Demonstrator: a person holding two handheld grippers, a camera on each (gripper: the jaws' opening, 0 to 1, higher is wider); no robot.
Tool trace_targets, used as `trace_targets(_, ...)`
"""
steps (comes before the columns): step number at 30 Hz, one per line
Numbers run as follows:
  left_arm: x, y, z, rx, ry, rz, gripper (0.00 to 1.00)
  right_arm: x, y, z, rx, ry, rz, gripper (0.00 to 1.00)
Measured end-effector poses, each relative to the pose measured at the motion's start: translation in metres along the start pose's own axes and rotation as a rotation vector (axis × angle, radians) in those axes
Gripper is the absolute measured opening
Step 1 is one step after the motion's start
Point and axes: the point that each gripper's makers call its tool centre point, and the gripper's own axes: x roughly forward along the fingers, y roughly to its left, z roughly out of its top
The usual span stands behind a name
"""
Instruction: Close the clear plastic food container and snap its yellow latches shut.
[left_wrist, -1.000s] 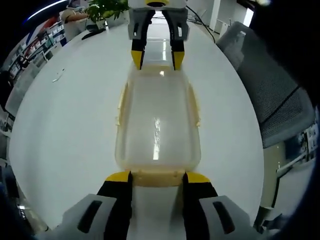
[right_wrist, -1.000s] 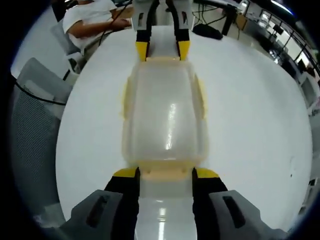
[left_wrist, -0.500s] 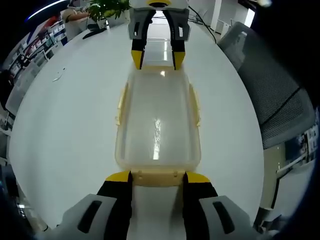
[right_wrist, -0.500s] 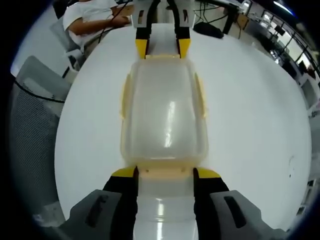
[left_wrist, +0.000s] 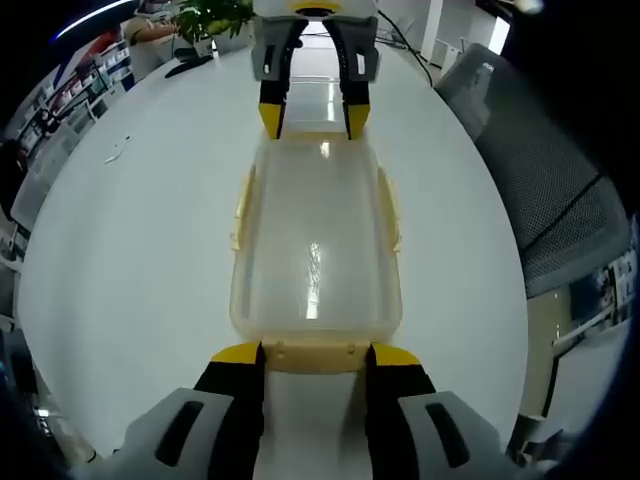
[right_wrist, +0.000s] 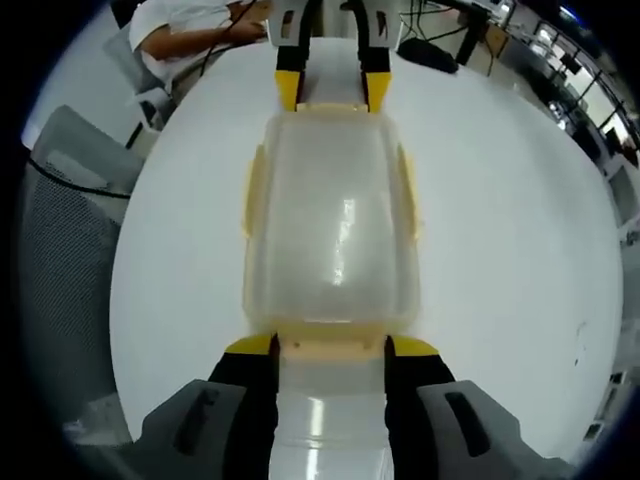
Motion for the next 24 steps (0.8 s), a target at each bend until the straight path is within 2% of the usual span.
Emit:
trace_targets(8, 0.001, 0.000, -0.001, -0.009, -0.003, 0.004, 0.33, -0.001, 0.001, 0.000, 0.009, -0.008, -0.001, 0.36)
trace_targets(24, 0.000, -0.002, -0.003, 0.012, 0.049, 0.002, 0.33, -0.010, 0.006, -0.001, 0.025, -0.027, 0.016, 0.35)
